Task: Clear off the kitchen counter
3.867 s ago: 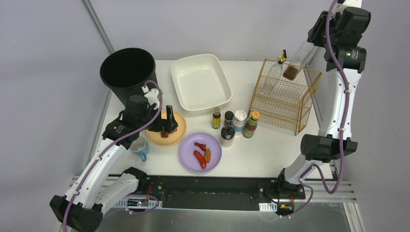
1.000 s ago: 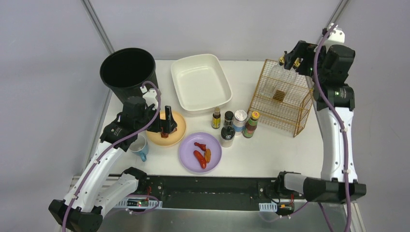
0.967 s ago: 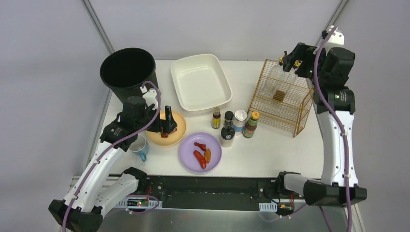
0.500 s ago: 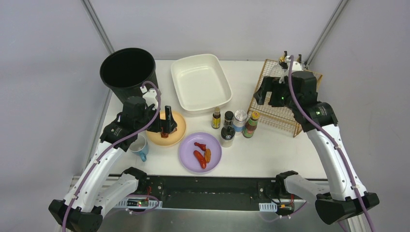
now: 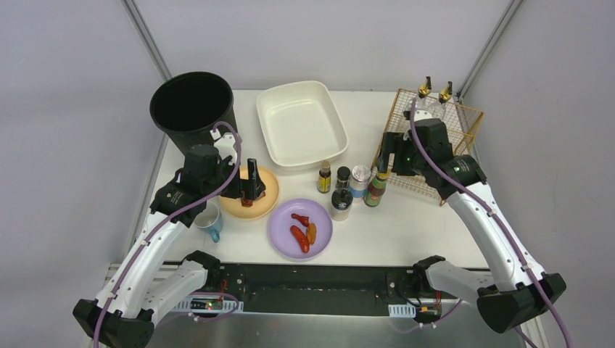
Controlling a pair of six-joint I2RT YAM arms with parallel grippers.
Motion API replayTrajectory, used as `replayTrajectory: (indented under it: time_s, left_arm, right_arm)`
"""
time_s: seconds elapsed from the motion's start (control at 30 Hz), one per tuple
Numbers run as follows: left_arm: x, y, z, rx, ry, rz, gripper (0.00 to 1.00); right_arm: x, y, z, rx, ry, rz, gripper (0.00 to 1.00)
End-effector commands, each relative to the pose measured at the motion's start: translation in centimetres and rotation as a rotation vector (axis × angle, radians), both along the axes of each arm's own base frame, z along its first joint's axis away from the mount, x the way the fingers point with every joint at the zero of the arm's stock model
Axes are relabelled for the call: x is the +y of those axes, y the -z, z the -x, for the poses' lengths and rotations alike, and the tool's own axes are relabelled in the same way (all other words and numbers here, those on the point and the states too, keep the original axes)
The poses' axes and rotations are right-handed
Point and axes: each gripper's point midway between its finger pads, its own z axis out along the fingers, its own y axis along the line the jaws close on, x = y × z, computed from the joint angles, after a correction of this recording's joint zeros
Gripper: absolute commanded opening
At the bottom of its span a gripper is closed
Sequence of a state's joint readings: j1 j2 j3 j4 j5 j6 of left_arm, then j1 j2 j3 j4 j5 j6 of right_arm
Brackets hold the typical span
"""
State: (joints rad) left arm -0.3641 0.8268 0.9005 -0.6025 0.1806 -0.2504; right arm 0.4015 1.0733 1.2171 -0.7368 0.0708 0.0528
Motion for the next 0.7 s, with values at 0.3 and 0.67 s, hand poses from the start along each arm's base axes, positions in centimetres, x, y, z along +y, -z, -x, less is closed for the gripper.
replayTrajectory:
  time_s: [0.3, 0.67]
  left_arm:
    - [0.4, -0.3, -0.7, -0.023, -0.02, -0.003, 1.0]
    - [0.3, -0.2, -0.7, -0.017, -0.017, -0.002, 1.0]
  right_arm:
    - [0.9, 4.1, 0.0, 0.114, 0.011, 0.095, 0.7]
    - [1.0, 5.9, 0.0, 0.17, 0.002, 0.183, 0.54]
